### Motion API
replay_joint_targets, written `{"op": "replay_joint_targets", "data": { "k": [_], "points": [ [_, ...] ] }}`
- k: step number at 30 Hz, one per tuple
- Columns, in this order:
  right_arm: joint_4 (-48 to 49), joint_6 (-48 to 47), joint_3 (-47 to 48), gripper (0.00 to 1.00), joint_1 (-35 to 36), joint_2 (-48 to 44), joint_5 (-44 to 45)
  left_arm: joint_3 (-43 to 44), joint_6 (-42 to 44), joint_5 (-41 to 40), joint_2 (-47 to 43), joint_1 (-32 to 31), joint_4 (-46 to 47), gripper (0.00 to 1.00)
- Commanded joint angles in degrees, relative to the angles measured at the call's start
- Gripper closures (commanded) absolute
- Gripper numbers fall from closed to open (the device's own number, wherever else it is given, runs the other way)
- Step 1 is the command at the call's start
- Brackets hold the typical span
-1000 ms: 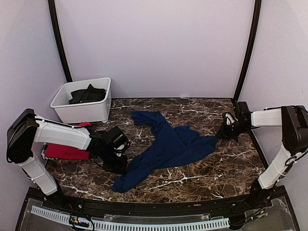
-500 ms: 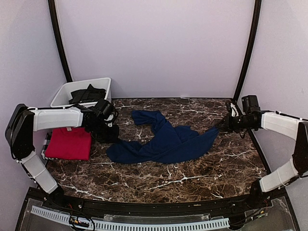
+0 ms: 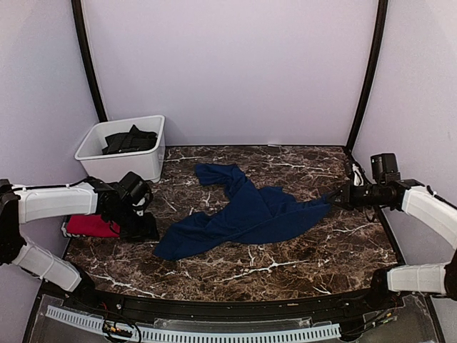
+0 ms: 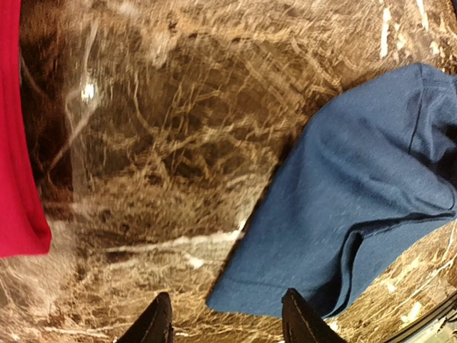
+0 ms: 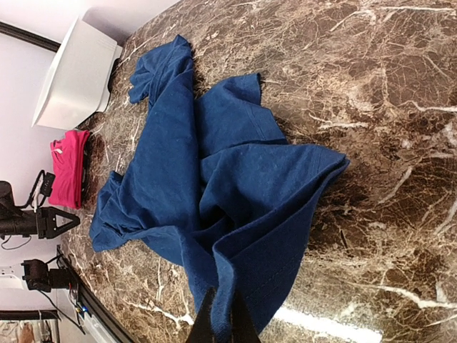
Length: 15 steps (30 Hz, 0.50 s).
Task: Fold and stack the mixed laundry pile
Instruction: Pick up the crumpled T-shirt from the center of the board.
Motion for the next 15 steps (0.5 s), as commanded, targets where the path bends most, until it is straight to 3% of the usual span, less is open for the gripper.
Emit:
{"op": "replay_joint_targets", "data": {
  "k": [1,5,9,13,15],
  "points": [
    [-0.29,2.23,-0.84,1.00,0.16,-3.17,0.89,-3.83,-2.23,2.50,-1.43,-0.27,-0.48,0.49],
    [-0.68,2.66,-1.40,1.00,0.23,-3.52,1.22,-2.86,-1.36,2.33,2.54,-3.27,-0.09,0.50],
    [-1.36,2.78,-1.52,1.00,0.23,-4.02,1.65,0.33,-2.00,-3.58,8.89,-8.51,-2.36,0.51],
    [-1.59,3.15,-1.17,1.00,0.23,-4.87,1.70,-0.21,-3.36,-1.44,11.99,-10.33,1.05,0.57],
    [-1.86,3.15,-0.81,1.00,0.22,-5.35,1.78,-0.21,-3.33,-1.26,12.97,-10.73,1.59,0.66]
  ]
}}
